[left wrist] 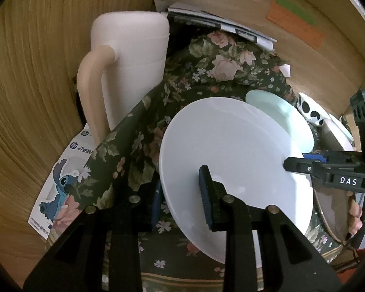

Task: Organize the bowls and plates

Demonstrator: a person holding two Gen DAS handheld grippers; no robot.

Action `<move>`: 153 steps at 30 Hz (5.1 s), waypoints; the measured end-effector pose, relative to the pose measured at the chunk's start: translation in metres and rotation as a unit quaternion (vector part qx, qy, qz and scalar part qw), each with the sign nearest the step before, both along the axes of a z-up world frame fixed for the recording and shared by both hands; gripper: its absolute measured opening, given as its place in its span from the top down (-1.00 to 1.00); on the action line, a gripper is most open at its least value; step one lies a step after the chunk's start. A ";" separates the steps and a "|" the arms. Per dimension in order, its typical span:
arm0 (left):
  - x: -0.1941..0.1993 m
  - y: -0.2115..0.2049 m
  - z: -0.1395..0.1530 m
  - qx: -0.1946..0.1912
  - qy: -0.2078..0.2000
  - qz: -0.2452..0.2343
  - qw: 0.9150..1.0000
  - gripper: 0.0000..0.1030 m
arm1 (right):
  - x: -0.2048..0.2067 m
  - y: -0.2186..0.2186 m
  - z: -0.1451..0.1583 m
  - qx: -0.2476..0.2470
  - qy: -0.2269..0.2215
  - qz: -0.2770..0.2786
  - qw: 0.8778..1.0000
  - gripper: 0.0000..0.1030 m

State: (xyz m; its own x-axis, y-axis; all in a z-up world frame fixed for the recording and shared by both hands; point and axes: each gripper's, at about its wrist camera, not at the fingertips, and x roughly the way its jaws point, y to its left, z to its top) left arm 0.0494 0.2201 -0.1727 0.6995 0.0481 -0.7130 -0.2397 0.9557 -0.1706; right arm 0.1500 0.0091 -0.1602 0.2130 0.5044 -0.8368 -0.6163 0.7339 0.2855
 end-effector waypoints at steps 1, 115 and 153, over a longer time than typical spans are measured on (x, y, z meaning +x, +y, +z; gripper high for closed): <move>0.000 -0.001 0.000 0.001 0.000 0.000 1.000 0.45 | 0.000 -0.002 0.001 0.002 -0.001 -0.003 1.000 0.43; 0.030 -0.167 0.012 0.011 -0.005 -0.132 0.991 0.20 | -0.034 -0.197 0.039 0.032 -0.075 -0.159 0.984 0.25; 0.133 -0.087 0.032 0.043 0.009 -0.067 0.997 -0.56 | 0.103 -0.094 0.031 -0.037 -0.070 -0.080 0.994 -0.07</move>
State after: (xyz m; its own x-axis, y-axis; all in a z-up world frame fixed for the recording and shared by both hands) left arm 0.1827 0.1330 -0.1403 0.6910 0.0163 -0.7227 -0.1108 0.9903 -0.0836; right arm 0.2530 -0.0852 -0.1295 0.4018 0.3923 -0.8274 -0.5202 0.8414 0.1464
